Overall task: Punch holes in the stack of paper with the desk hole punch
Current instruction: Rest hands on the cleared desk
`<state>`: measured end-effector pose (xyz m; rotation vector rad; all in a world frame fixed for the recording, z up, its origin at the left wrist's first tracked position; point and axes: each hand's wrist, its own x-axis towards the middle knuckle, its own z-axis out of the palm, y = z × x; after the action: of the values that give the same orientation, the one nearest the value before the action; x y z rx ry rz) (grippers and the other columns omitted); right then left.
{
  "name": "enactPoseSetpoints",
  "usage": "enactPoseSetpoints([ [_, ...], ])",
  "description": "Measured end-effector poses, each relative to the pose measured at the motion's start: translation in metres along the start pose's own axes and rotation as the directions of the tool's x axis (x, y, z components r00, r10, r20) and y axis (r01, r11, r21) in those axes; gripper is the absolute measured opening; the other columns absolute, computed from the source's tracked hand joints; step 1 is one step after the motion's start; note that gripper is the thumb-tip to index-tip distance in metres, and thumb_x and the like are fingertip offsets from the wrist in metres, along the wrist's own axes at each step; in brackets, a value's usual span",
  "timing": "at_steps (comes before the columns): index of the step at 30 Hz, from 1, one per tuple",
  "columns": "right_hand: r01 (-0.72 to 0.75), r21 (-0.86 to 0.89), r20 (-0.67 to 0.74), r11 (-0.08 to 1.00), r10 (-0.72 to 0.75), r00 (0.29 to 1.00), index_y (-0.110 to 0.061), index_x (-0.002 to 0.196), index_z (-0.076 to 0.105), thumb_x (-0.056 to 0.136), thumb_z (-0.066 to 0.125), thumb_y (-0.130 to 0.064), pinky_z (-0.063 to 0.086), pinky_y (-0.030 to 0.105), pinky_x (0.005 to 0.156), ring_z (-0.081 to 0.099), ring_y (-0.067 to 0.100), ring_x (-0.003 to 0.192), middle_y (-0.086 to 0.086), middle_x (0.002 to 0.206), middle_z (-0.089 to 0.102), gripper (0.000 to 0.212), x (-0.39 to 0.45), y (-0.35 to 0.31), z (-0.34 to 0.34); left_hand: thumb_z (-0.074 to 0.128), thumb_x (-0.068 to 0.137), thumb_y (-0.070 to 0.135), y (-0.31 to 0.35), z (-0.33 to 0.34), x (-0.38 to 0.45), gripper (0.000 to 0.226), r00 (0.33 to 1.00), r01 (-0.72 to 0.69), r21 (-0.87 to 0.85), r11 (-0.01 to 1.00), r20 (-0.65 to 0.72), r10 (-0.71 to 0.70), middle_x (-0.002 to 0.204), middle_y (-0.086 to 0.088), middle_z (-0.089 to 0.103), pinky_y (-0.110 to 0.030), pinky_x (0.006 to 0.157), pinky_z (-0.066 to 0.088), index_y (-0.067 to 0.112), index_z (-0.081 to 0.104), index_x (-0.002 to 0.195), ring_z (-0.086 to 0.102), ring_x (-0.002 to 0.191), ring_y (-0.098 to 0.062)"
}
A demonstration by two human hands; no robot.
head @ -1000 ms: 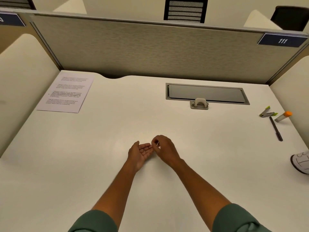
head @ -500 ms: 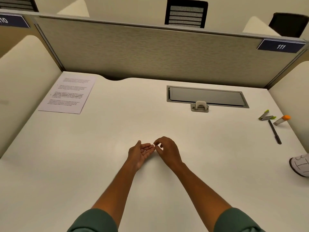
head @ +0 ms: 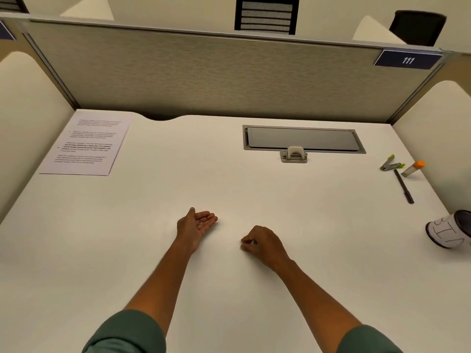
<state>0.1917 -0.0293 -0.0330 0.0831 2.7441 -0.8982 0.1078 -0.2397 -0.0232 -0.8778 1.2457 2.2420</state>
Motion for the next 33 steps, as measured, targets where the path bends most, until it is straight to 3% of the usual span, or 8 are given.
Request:
enactPoseSetpoints([
  [7,0.000,-0.120,-0.068,0.993,-0.008,0.998,-0.023,0.090,0.073,0.087,0.066,-0.033,0.046,0.030,0.070,0.059,0.017,0.089,-0.005,0.094,0.064,0.012,0.000,-0.009,0.008,0.035,0.106,0.028,-0.005,0.001,-0.001,0.048,1.000,0.014,0.032,0.999,0.008,-0.014,0.099,-0.031,0.063,-0.044,0.092,0.050,-0.013,0.058,0.096,0.066,0.091,-0.039],
  [13,-0.005,-0.268,-0.044,0.963,-0.007,0.999,-0.018,0.089,0.067,0.092,0.055,-0.028,0.044,0.031,0.067,0.059,0.021,0.089,-0.001,0.097,0.059,0.016,0.003,-0.022,0.012,0.035,0.106,0.028,-0.005,-0.003,-0.002,0.048,1.000,0.024,0.050,0.998,0.017,-0.025,0.099,-0.031,0.063,-0.044,0.092,0.049,-0.013,0.058,0.096,0.066,0.090,-0.039],
  [22,-0.071,-0.274,-0.045,0.959,0.061,0.997,-0.010,0.093,0.060,0.094,0.045,-0.024,0.047,0.036,0.073,0.056,0.025,0.092,0.005,0.100,0.058,0.021,0.004,-0.031,0.019,0.036,0.105,0.030,-0.003,-0.009,-0.002,0.049,0.998,0.037,0.059,0.998,0.048,-0.040,0.101,-0.031,0.063,-0.045,0.093,0.050,-0.013,0.058,0.097,0.066,0.091,-0.040],
  [25,-0.132,-0.170,-0.068,0.977,0.122,0.990,-0.011,0.090,0.059,0.092,0.045,-0.024,0.044,0.033,0.072,0.057,0.024,0.090,0.004,0.098,0.058,0.019,0.005,-0.031,0.018,0.036,0.105,0.030,0.000,-0.011,-0.001,0.050,0.998,0.036,0.066,0.997,0.053,-0.040,0.100,-0.031,0.063,-0.045,0.093,0.050,-0.014,0.058,0.096,0.066,0.091,-0.040],
  [28,-0.207,0.071,-0.117,0.976,0.214,0.970,-0.012,0.082,0.057,0.090,0.049,-0.022,0.044,0.033,0.071,0.057,0.022,0.083,0.003,0.093,0.059,0.015,0.010,-0.032,0.008,0.034,0.106,0.031,0.006,-0.014,0.000,0.052,0.997,0.038,0.070,0.997,0.060,-0.043,0.101,-0.031,0.063,-0.044,0.093,0.050,-0.014,0.058,0.096,0.066,0.091,-0.040],
  [33,-0.086,0.241,-0.194,0.967,0.135,0.972,-0.013,0.085,0.062,0.091,0.055,-0.021,0.050,0.034,0.076,0.059,0.017,0.082,0.002,0.094,0.062,0.012,0.020,-0.046,-0.012,0.033,0.105,0.038,0.009,-0.010,-0.002,0.058,0.991,0.082,0.046,0.996,0.101,-0.086,0.105,-0.032,0.063,-0.044,0.091,0.050,-0.015,0.058,0.100,0.066,0.094,-0.041],
])
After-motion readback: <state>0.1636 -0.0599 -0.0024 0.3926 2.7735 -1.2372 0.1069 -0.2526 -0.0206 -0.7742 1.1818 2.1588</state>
